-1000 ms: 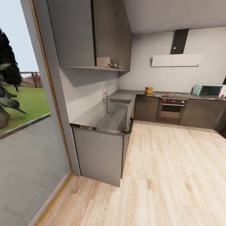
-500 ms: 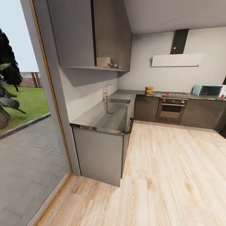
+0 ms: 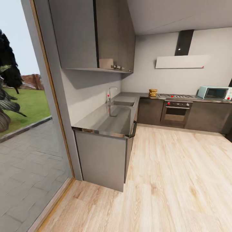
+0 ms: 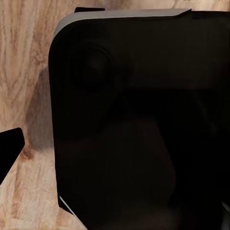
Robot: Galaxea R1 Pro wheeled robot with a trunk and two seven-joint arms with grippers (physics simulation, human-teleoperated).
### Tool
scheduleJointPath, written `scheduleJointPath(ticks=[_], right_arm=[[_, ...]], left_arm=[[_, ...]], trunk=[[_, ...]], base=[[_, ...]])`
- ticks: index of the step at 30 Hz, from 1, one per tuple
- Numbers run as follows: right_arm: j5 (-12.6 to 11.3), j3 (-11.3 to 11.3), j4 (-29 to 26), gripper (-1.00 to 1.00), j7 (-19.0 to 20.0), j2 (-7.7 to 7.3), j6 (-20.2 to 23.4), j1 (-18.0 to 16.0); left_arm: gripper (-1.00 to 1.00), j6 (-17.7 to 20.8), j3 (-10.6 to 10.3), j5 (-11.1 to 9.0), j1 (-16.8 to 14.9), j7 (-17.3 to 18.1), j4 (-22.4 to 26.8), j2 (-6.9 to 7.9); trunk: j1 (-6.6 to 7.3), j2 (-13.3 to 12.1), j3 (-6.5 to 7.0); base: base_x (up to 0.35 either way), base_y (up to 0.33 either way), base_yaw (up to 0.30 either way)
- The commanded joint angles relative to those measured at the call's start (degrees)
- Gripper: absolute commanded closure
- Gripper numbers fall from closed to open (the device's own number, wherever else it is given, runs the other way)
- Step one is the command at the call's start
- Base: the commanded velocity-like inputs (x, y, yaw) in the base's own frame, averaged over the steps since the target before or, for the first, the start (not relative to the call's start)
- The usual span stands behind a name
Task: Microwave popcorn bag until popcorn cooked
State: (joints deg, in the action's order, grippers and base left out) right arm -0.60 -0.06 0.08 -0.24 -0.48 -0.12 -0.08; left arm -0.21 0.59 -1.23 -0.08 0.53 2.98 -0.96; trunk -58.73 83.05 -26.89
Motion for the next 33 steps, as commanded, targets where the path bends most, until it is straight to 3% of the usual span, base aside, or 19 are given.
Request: scheduleJointPath(ticks=[1, 31, 33], right_arm=[[-0.1, -0.1, 0.0, -1.00, 0.0, 0.02, -0.1, 0.0], [-0.3, -0.4, 0.0, -1.00, -0.1, 0.01, -1.8, 0.0], [-0.4, -1.3, 0.0, -1.00, 0.0, -0.14, -2.1, 0.0]], left_arm=[[-1.00, 0.0, 0.1, -0.2, 0.0, 0.1, 0.0, 0.00], [-1.00, -0.1, 0.0, -0.4, 0.0, 0.1, 0.0, -0.09], [-1.00, -0.1, 0.0, -0.4, 0.0, 0.0, 0.1, -0.09]], trunk=[[0.00, 0.0, -0.04], [0.00, 0.0, -0.04], [0.00, 0.0, -0.01]], base=[[0.000, 0.000, -0.017], [0.000, 0.000, -0.243], [0.000, 0.000, -0.287]])
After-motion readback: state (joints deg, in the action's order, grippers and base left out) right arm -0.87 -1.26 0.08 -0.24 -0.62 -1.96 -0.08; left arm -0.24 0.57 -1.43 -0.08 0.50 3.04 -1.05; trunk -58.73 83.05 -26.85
